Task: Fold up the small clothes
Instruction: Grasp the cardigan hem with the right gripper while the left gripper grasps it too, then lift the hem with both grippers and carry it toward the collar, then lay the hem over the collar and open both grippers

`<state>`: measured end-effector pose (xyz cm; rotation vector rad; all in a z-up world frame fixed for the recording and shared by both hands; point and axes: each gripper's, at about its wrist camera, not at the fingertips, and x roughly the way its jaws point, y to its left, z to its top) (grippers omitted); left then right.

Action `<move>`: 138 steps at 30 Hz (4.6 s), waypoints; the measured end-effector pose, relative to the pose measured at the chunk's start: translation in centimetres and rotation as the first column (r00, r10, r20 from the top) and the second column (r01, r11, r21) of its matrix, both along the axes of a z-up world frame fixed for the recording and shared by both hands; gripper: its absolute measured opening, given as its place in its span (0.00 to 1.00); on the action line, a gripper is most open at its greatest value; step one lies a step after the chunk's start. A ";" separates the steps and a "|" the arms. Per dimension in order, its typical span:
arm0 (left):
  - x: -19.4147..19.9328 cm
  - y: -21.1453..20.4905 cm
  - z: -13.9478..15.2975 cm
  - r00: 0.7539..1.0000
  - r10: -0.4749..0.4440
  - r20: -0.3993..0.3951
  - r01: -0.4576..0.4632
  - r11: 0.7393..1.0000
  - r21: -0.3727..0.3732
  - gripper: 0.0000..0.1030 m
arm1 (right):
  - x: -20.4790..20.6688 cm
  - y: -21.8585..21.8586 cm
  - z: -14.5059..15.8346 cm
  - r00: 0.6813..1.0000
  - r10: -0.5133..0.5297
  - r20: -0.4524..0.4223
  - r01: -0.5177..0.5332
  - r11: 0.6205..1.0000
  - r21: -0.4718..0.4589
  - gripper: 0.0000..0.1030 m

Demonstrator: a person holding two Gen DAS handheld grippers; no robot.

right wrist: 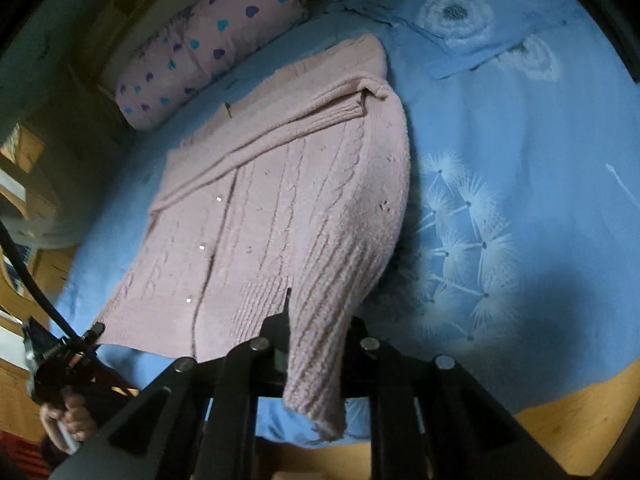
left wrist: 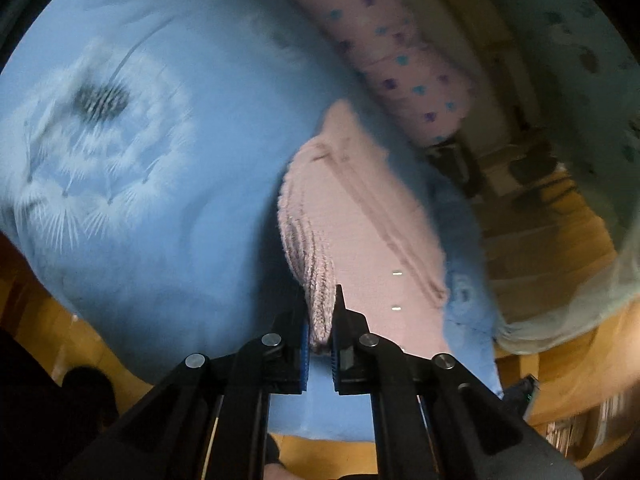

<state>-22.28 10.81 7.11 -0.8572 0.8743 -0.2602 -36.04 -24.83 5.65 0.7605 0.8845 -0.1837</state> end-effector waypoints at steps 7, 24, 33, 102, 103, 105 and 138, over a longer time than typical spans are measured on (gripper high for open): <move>-2.8 -1.3 3.8 0.988 -0.068 0.137 0.066 0.998 0.021 0.00 | -2.8 1.5 3.8 0.989 0.002 0.148 -0.004 1.000 0.017 0.12; -9.6 -0.1 5.6 0.964 -0.158 0.215 0.145 0.987 0.073 0.00 | -10.9 3.5 7.8 0.956 -0.048 0.290 0.055 0.998 -0.015 0.13; -12.8 -1.7 6.0 0.949 -0.219 0.229 0.201 0.975 0.100 0.00 | -12.7 4.6 8.8 0.955 -0.041 0.295 0.055 0.998 -0.042 0.13; 10.6 -0.7 4.3 0.982 -0.168 0.085 0.153 0.975 0.162 0.00 | 10.5 -9.0 7.3 0.995 -0.102 0.012 0.102 0.992 -0.078 0.14; 10.9 -0.9 4.1 0.982 -0.171 0.082 0.155 0.973 0.174 0.00 | 10.7 -9.1 7.3 0.994 -0.106 0.013 0.107 0.991 -0.077 0.14; 11.5 -1.2 3.8 0.981 -0.182 0.074 0.166 0.970 0.179 0.00 | 10.9 -9.3 7.2 0.993 -0.115 0.012 0.116 0.989 -0.087 0.14; 20.5 -2.7 0.6 0.984 -0.174 -0.041 0.178 0.938 0.297 0.00 | 20.7 -13.7 4.3 0.989 -0.083 -0.122 0.071 0.993 -0.096 0.14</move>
